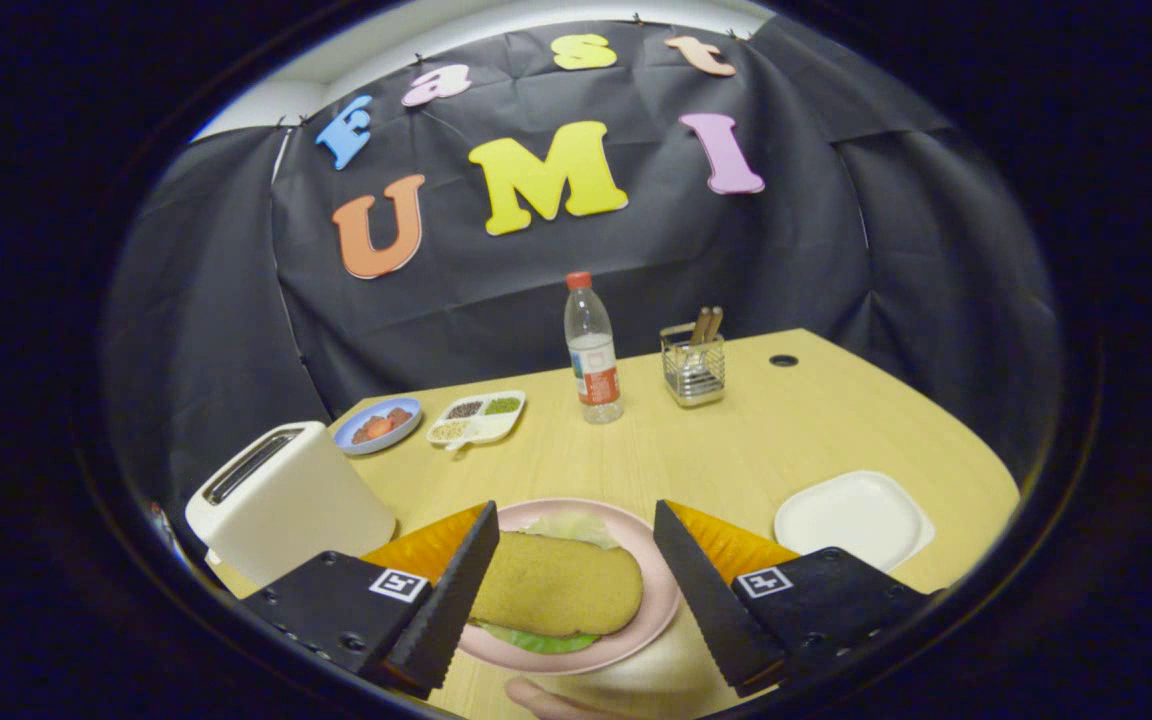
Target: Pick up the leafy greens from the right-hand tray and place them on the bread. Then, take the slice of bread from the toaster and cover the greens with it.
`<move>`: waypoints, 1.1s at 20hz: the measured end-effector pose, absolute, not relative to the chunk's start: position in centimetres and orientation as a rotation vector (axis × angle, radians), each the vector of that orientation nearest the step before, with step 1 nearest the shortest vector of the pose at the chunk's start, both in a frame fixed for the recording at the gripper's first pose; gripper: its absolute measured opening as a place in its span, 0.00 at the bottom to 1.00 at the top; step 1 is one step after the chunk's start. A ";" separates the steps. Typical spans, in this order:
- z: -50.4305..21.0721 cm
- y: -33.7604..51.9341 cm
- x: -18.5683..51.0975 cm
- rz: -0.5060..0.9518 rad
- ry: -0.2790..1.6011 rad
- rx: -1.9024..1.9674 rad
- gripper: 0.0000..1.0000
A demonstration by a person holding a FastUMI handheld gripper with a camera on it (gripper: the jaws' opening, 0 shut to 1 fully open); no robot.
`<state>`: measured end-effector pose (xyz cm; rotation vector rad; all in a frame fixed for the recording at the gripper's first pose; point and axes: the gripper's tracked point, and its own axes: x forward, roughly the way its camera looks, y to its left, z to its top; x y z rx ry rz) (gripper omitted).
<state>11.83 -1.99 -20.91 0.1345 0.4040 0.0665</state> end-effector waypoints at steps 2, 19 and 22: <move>-17.5 -2.6 9.8 0.034 0.350 0.085 0.96; -1.1 -3.8 -5.8 0.000 0.090 -0.038 0.95; -1.3 -4.3 -6.9 -0.004 0.093 -0.047 0.95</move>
